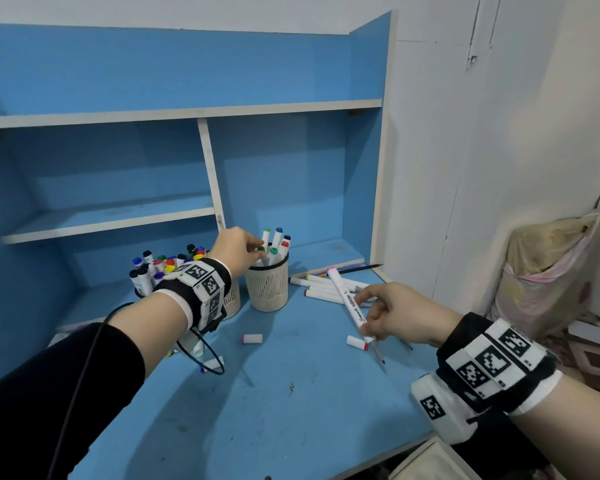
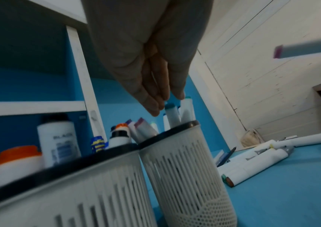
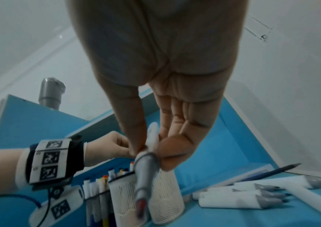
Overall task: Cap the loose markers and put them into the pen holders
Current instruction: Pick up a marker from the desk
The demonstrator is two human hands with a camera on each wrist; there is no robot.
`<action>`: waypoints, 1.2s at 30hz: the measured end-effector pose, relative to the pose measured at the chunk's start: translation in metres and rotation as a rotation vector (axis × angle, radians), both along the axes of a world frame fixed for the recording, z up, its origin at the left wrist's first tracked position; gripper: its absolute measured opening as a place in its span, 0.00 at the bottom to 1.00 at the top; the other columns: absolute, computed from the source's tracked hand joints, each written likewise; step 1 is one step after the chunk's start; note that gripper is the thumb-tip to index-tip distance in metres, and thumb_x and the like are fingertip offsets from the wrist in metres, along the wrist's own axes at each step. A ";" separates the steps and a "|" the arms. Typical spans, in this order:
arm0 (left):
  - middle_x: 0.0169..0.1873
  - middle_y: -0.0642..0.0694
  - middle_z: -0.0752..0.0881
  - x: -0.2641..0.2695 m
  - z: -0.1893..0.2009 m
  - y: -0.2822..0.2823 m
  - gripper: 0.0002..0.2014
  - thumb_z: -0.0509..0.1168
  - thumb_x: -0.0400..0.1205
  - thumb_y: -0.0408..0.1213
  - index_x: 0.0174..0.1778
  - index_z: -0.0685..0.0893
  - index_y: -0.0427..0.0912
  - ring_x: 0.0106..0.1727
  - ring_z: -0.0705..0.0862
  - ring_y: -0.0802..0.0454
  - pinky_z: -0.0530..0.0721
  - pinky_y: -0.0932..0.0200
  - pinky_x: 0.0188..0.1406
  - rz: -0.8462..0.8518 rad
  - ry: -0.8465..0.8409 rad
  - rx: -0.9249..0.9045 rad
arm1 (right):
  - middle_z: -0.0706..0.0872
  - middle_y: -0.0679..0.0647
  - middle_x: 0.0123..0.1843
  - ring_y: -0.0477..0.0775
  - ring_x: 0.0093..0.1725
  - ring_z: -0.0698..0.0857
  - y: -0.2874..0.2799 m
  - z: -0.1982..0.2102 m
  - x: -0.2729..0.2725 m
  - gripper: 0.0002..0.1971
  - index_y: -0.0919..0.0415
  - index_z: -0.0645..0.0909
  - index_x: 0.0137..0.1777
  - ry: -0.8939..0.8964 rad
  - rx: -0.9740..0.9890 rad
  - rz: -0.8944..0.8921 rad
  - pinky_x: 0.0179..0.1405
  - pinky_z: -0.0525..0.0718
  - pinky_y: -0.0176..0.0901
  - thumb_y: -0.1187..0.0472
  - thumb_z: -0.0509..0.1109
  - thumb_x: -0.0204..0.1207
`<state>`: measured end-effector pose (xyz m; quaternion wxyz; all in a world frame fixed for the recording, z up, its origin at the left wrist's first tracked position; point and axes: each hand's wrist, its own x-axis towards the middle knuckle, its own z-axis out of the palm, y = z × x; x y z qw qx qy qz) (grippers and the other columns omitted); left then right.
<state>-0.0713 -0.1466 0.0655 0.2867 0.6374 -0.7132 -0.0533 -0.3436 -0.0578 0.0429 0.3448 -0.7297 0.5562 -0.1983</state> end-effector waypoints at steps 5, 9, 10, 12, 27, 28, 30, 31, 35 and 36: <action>0.53 0.44 0.89 0.013 0.001 0.036 0.12 0.69 0.78 0.34 0.57 0.88 0.40 0.50 0.85 0.53 0.78 0.67 0.53 -0.065 -0.101 -0.012 | 0.86 0.49 0.28 0.47 0.29 0.84 0.012 0.002 0.004 0.17 0.58 0.77 0.57 -0.292 -0.048 -0.033 0.38 0.82 0.37 0.73 0.73 0.71; 0.51 0.46 0.89 0.036 -0.020 0.066 0.12 0.71 0.77 0.36 0.56 0.88 0.40 0.46 0.83 0.57 0.79 0.69 0.48 -0.138 -0.320 0.282 | 0.85 0.49 0.30 0.51 0.30 0.83 0.022 0.001 0.009 0.17 0.52 0.79 0.53 -0.501 -0.101 -0.053 0.44 0.82 0.42 0.73 0.74 0.71; 0.52 0.47 0.89 0.043 -0.027 0.071 0.13 0.72 0.76 0.37 0.57 0.87 0.41 0.46 0.83 0.58 0.78 0.69 0.47 -0.145 -0.370 0.377 | 0.85 0.51 0.31 0.51 0.31 0.84 0.024 0.000 0.011 0.18 0.51 0.79 0.53 -0.551 -0.116 -0.064 0.43 0.83 0.42 0.73 0.74 0.71; 0.52 0.47 0.89 0.056 -0.041 0.079 0.14 0.73 0.76 0.39 0.57 0.87 0.42 0.45 0.81 0.59 0.75 0.71 0.44 -0.144 -0.457 0.511 | 0.86 0.51 0.31 0.51 0.31 0.85 0.027 -0.005 0.014 0.18 0.52 0.79 0.54 -0.634 -0.134 -0.089 0.40 0.83 0.38 0.73 0.74 0.71; 0.49 0.45 0.89 0.038 -0.074 0.053 0.09 0.67 0.77 0.34 0.51 0.88 0.40 0.51 0.85 0.50 0.82 0.62 0.48 -0.122 -0.504 0.477 | 0.87 0.52 0.31 0.49 0.28 0.83 0.051 -0.038 0.033 0.17 0.57 0.79 0.55 -0.828 -0.070 -0.194 0.35 0.82 0.34 0.74 0.74 0.71; 0.50 0.45 0.87 0.035 -0.073 0.050 0.10 0.67 0.77 0.35 0.53 0.87 0.40 0.52 0.84 0.49 0.82 0.61 0.50 -0.122 -0.490 0.456 | 0.87 0.52 0.31 0.50 0.29 0.83 0.052 -0.040 0.032 0.17 0.57 0.79 0.55 -0.832 -0.067 -0.199 0.37 0.83 0.36 0.74 0.74 0.71; 0.55 0.46 0.84 0.028 -0.073 0.045 0.15 0.67 0.77 0.37 0.61 0.83 0.43 0.55 0.82 0.49 0.81 0.60 0.53 -0.130 -0.469 0.433 | 0.87 0.54 0.31 0.51 0.29 0.83 0.054 -0.042 0.032 0.17 0.57 0.79 0.56 -0.842 -0.058 -0.205 0.38 0.83 0.37 0.74 0.74 0.71; 0.57 0.47 0.83 0.024 -0.073 0.042 0.17 0.67 0.78 0.37 0.64 0.82 0.44 0.56 0.82 0.50 0.80 0.60 0.54 -0.143 -0.473 0.435 | 0.87 0.55 0.32 0.51 0.29 0.83 0.055 -0.043 0.031 0.18 0.58 0.80 0.56 -0.845 -0.054 -0.206 0.37 0.83 0.37 0.74 0.74 0.70; 0.62 0.46 0.82 0.014 -0.075 0.034 0.20 0.67 0.79 0.38 0.68 0.80 0.45 0.60 0.81 0.48 0.79 0.59 0.59 -0.178 -0.519 0.486 | 0.87 0.55 0.31 0.51 0.29 0.83 0.058 -0.047 0.032 0.17 0.58 0.79 0.56 -0.841 -0.026 -0.197 0.38 0.83 0.38 0.75 0.74 0.70; 0.62 0.46 0.82 0.012 -0.076 0.033 0.19 0.67 0.79 0.39 0.67 0.80 0.45 0.61 0.81 0.48 0.79 0.59 0.61 -0.181 -0.529 0.489 | 0.87 0.55 0.31 0.51 0.30 0.83 0.058 -0.048 0.033 0.17 0.58 0.79 0.56 -0.841 -0.017 -0.194 0.38 0.83 0.39 0.74 0.74 0.70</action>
